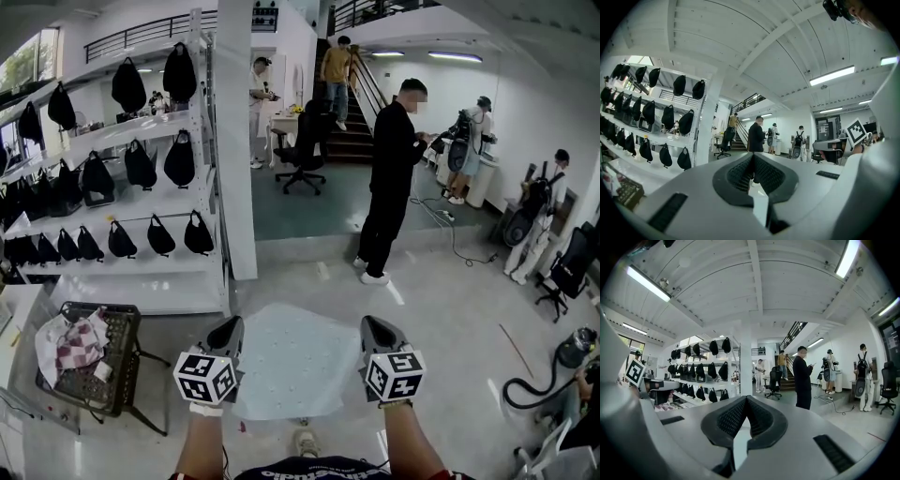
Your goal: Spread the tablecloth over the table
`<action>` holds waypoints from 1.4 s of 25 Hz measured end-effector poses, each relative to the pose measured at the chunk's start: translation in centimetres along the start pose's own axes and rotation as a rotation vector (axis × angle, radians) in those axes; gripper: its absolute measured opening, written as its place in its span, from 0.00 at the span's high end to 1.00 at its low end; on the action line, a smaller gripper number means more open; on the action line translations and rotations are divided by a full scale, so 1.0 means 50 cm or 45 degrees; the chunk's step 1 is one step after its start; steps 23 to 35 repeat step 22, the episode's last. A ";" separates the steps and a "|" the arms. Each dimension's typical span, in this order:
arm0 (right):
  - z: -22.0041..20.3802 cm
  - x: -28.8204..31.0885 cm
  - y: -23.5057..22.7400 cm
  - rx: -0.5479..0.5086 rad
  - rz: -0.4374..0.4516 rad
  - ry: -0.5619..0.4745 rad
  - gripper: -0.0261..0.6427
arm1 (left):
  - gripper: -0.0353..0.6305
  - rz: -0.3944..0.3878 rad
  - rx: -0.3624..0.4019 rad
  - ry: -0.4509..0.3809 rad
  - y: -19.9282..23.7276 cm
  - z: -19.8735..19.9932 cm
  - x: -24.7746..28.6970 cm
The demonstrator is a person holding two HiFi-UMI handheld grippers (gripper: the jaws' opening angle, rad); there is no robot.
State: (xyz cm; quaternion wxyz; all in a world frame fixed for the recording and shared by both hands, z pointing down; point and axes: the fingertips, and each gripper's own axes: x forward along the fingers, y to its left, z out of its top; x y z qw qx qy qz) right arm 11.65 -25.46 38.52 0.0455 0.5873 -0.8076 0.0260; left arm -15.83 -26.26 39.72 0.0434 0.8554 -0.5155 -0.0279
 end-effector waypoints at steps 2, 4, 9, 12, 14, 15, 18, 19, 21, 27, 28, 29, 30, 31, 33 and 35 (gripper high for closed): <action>0.000 -0.002 0.001 0.006 -0.004 -0.006 0.92 | 0.92 0.000 -0.002 0.000 0.002 -0.002 -0.002; 0.000 -0.003 0.000 0.016 -0.004 -0.008 0.92 | 0.92 -0.001 -0.007 0.002 0.003 -0.005 -0.003; 0.002 -0.012 -0.005 0.026 -0.010 -0.019 0.92 | 0.92 -0.010 -0.018 0.005 -0.003 -0.007 -0.005; 0.004 -0.018 -0.009 0.026 -0.013 -0.028 0.92 | 0.92 -0.011 -0.016 0.008 -0.008 -0.007 -0.003; 0.002 -0.022 -0.013 0.024 -0.014 -0.028 0.92 | 0.92 -0.013 -0.015 0.008 -0.012 -0.009 0.001; 0.001 -0.024 -0.016 0.025 -0.017 -0.029 0.92 | 0.92 -0.015 -0.014 0.008 -0.014 -0.009 0.003; 0.000 -0.030 -0.025 0.025 -0.030 -0.034 0.92 | 0.92 -0.025 -0.010 0.008 -0.021 -0.010 0.009; 0.000 -0.031 -0.027 0.025 -0.033 -0.034 0.92 | 0.92 -0.028 -0.011 0.008 -0.023 -0.011 0.011; 0.001 -0.031 -0.032 0.026 -0.037 -0.031 0.92 | 0.92 -0.031 -0.013 0.010 -0.025 -0.011 0.014; 0.001 -0.031 -0.034 0.025 -0.038 -0.030 0.92 | 0.92 -0.032 -0.014 0.011 -0.026 -0.010 0.016; 0.001 -0.031 -0.034 0.025 -0.038 -0.030 0.92 | 0.92 -0.032 -0.014 0.011 -0.026 -0.010 0.016; 0.001 -0.031 -0.034 0.025 -0.038 -0.030 0.92 | 0.92 -0.032 -0.014 0.011 -0.026 -0.010 0.016; 0.001 -0.031 -0.034 0.025 -0.038 -0.030 0.92 | 0.92 -0.032 -0.014 0.011 -0.026 -0.010 0.016; 0.001 -0.031 -0.034 0.025 -0.038 -0.030 0.92 | 0.92 -0.032 -0.014 0.011 -0.026 -0.010 0.016; 0.001 -0.031 -0.034 0.025 -0.038 -0.030 0.92 | 0.92 -0.032 -0.014 0.011 -0.026 -0.010 0.016; 0.001 -0.031 -0.034 0.025 -0.038 -0.030 0.92 | 0.92 -0.032 -0.014 0.011 -0.026 -0.010 0.016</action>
